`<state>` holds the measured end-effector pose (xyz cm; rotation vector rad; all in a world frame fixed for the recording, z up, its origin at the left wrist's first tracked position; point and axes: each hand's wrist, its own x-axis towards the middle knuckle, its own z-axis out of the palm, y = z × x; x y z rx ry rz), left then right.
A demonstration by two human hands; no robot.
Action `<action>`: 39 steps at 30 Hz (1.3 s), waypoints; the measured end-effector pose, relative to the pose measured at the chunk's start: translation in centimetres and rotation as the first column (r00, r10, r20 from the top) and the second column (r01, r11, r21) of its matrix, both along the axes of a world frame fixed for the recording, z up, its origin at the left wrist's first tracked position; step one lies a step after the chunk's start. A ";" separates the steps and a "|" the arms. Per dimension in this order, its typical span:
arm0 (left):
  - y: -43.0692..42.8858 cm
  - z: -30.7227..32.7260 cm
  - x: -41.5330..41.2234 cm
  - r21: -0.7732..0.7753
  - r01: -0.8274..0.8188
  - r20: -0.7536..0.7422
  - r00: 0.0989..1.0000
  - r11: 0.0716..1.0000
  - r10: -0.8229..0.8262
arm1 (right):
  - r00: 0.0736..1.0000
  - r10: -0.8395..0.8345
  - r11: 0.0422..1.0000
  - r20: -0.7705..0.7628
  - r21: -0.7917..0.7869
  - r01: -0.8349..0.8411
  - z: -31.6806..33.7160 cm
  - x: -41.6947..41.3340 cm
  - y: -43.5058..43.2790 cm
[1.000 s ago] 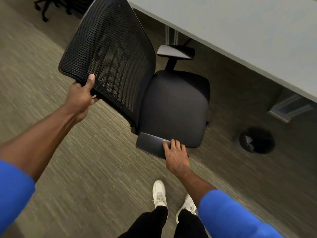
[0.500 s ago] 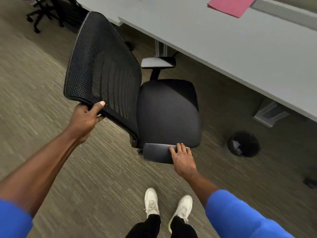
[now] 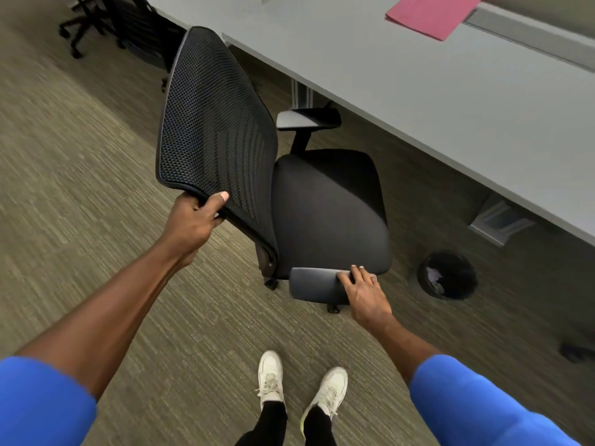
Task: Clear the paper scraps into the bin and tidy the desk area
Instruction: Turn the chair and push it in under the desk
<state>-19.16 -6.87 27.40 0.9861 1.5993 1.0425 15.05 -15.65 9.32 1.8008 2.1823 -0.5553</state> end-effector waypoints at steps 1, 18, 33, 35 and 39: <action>-0.1 -0.1 0.7 0.001 0.003 -0.004 1.000 1.000 -0.003 | 1.000 -0.011 1.000 0.002 0.002 0.011 -0.2 0.7 -0.1; -0.9 -0.4 16.9 0.038 -0.179 -0.224 0.957 0.983 0.183 | 0.949 -0.316 0.946 0.007 -0.073 0.315 3.6 7.7 2.7; -4.8 1.0 16.4 -0.005 0.591 -0.361 0.751 0.807 -0.553 | 0.692 -0.314 0.749 -0.650 0.279 0.601 16.5 -2.6 1.7; -4.3 1.1 14.3 -0.017 0.585 -0.440 0.724 0.811 -0.531 | 0.687 -0.301 0.721 -0.661 0.313 0.618 17.9 -2.4 1.0; -2.1 1.8 10.9 0.075 0.467 -0.624 0.711 0.881 -0.324 | 0.676 -0.261 0.689 -0.689 0.357 0.631 19.8 -1.7 -0.1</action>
